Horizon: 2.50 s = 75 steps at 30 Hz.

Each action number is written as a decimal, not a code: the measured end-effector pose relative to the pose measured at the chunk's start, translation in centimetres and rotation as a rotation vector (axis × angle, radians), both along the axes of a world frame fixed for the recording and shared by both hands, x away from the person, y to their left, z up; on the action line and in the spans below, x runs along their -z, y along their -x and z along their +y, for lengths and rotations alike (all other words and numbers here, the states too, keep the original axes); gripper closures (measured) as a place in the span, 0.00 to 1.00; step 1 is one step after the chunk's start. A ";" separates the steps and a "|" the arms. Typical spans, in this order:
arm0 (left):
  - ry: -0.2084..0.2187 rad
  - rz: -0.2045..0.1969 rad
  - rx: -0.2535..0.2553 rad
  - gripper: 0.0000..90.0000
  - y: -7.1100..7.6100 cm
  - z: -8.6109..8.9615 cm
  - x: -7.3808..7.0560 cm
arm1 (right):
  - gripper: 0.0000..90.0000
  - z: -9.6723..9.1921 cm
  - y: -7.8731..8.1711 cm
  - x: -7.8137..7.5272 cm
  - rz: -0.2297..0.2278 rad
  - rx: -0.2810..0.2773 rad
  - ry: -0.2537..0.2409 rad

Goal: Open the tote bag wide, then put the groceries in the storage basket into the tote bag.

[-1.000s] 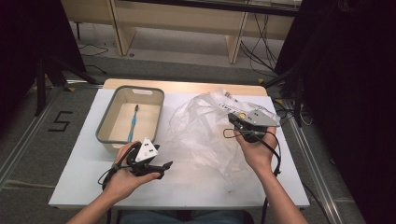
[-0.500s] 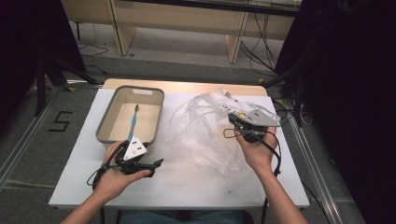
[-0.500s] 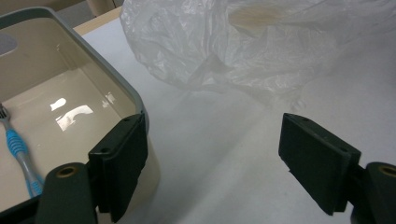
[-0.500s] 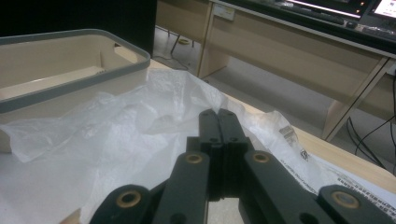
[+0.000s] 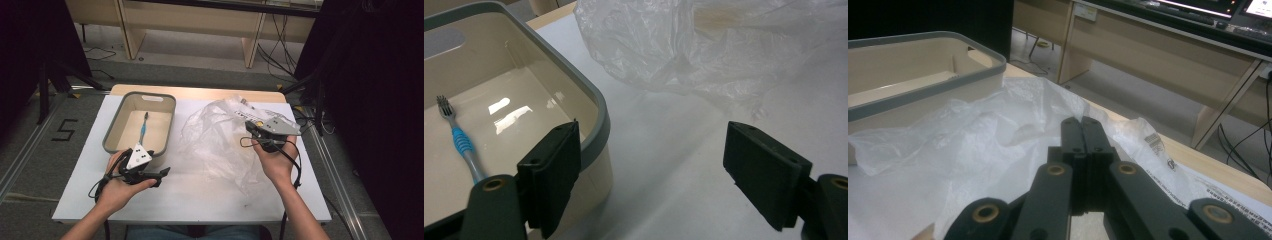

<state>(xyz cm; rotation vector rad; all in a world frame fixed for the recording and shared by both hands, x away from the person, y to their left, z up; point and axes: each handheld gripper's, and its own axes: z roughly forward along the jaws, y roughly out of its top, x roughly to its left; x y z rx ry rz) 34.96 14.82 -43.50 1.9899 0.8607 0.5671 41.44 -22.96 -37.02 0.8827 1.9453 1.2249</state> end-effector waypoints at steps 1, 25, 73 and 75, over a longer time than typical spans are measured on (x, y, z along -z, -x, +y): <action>0.000 0.000 0.000 0.26 0.0 0.0 0.0 | 1.00 0.0 0.0 0.0 0.000 0.000 0.000; -0.007 -0.004 -0.038 0.26 -0.3 0.5 -0.2 | 1.00 -0.2 0.0 0.0 0.001 -0.001 -0.002; 0.014 0.003 -0.110 0.26 -1.5 2.9 -2.2 | 1.00 -0.5 -0.1 0.2 0.009 0.003 -0.008; 0.022 0.005 -0.113 0.26 -1.5 3.0 -2.2 | 1.00 -0.5 -0.1 0.2 0.010 0.003 -0.010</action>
